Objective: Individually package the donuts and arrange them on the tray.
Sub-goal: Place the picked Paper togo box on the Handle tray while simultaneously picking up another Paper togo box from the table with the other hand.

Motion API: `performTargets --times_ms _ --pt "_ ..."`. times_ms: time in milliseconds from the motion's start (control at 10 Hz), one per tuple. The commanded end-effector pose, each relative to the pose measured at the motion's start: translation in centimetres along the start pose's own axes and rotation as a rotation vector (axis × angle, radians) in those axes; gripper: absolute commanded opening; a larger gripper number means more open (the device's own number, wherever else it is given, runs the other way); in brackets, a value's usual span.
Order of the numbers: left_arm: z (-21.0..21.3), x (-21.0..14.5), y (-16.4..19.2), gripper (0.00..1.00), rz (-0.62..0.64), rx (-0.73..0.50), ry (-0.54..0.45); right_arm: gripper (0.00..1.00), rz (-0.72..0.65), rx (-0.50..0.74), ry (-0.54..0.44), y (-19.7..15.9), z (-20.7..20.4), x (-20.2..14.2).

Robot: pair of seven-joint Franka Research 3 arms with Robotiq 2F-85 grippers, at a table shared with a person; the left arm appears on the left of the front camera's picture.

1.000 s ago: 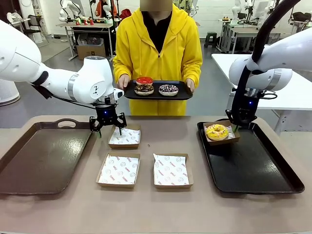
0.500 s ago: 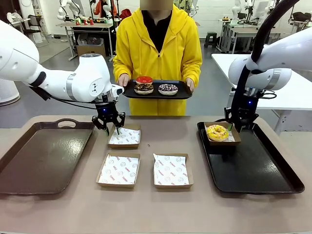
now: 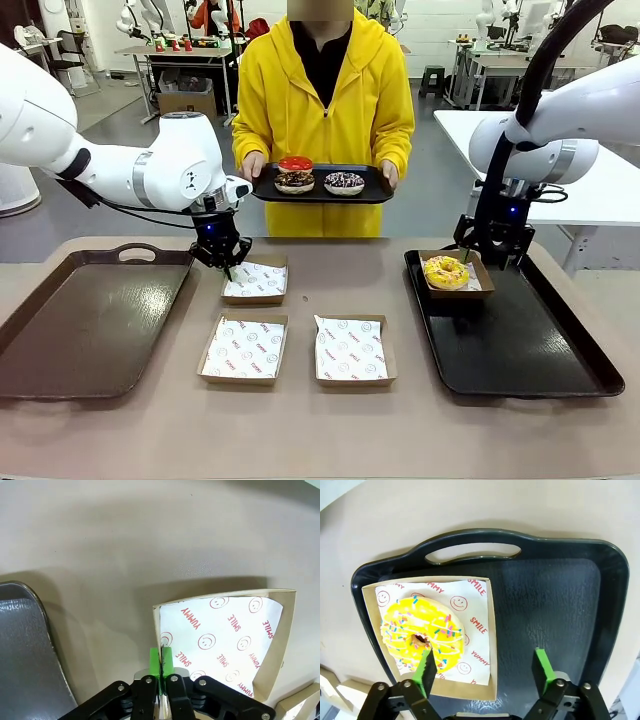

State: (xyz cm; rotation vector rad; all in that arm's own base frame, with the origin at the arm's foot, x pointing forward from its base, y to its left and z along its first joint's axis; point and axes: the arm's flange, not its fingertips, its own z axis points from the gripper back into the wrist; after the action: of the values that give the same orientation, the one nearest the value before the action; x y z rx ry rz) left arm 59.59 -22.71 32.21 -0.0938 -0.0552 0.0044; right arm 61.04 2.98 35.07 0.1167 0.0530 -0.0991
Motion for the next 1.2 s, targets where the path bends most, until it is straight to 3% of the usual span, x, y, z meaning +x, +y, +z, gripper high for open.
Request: performTargets --times_ms 0,500,700,1100 --pt "0.1 -0.4 0.7 0.00 -0.014 -0.021 0.025 1.00 -0.012 0.018 0.005 0.0 0.3 0.6" --pt "0.8 -0.3 0.5 0.00 0.014 0.012 0.057 1.00 -0.016 0.086 0.009 -1.0 1.5 -1.3" --pt "4.1 -0.3 0.2 0.00 -0.003 -0.009 0.063 1.00 0.041 0.272 -0.018 -2.4 4.2 -4.9" --pt "11.7 0.9 -1.4 0.00 -0.024 -0.045 0.010 1.00 0.043 0.595 -0.231 -9.9 11.4 -12.1"
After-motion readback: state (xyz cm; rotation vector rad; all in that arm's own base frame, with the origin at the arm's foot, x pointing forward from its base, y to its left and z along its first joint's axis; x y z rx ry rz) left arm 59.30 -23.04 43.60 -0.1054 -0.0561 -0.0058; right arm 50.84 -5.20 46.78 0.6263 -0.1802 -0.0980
